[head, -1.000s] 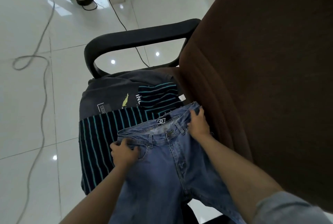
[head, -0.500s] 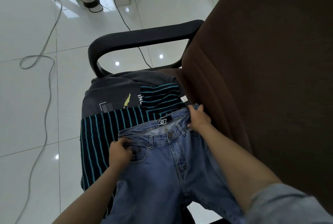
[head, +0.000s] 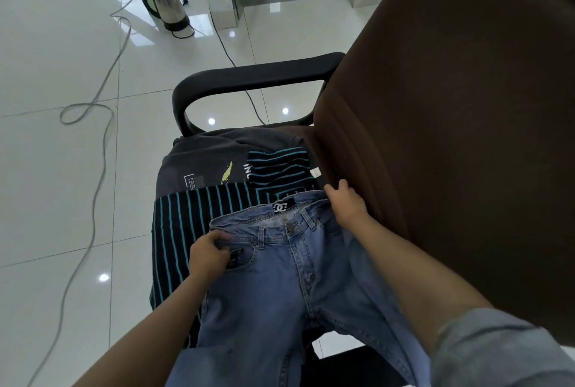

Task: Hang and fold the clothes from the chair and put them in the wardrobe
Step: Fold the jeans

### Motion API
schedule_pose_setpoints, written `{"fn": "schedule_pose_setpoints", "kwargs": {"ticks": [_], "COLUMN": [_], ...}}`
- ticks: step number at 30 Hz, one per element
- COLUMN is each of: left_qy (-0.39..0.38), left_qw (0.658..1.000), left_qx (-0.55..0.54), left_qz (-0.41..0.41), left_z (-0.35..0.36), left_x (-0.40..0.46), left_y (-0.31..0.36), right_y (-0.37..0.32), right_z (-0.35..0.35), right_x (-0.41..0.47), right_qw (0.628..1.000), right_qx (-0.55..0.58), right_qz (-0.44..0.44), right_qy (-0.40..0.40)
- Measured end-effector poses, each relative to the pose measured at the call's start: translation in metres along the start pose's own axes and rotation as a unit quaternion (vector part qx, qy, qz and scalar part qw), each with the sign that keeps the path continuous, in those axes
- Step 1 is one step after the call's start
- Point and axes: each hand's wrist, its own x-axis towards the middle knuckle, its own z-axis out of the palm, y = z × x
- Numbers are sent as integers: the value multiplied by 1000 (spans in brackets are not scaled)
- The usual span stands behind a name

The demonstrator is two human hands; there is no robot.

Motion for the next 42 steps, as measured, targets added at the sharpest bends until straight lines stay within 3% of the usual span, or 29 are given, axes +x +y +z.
{"fn": "schedule_pose_setpoints", "kwargs": {"ticks": [5, 9, 13, 20, 23, 27, 31, 39, 42], "left_qy": [-26, -40, -47, -50, -55, -92, -130, -250, -290], "left_qw": [999, 996, 988, 946, 922, 887, 848, 790, 777], "left_qx": [-39, -36, -39, -91, -119, -167, -195, -237, -245], "left_qz": [18, 74, 141, 307, 365, 422, 475, 506, 503], "left_z": [-23, -47, -83, -150, -173, -197, -203, -182, -186], "left_x": [-11, -20, -36, -117, -168, -235, -304, -448, -494], "left_y": [20, 34, 46, 86, 115, 153, 179, 208, 213], "right_y": [8, 0, -12, -62, -83, -104, -107, -112, -115], "right_z": [-31, -59, -90, -151, -179, -226, -252, -264, -262], "right_x": [-26, -62, -118, -255, -316, -391, -457, -549, -588], "right_qw": [993, 991, 995, 977, 941, 855, 778, 694, 690], "right_qx": [61, 64, 73, 96, 156, 235, 288, 407, 444], "right_qz": [-96, -119, -63, 67, 81, 56, 75, 43, 1], "right_qy": [26, 19, 39, 179, 287, 459, 553, 593, 572]}}
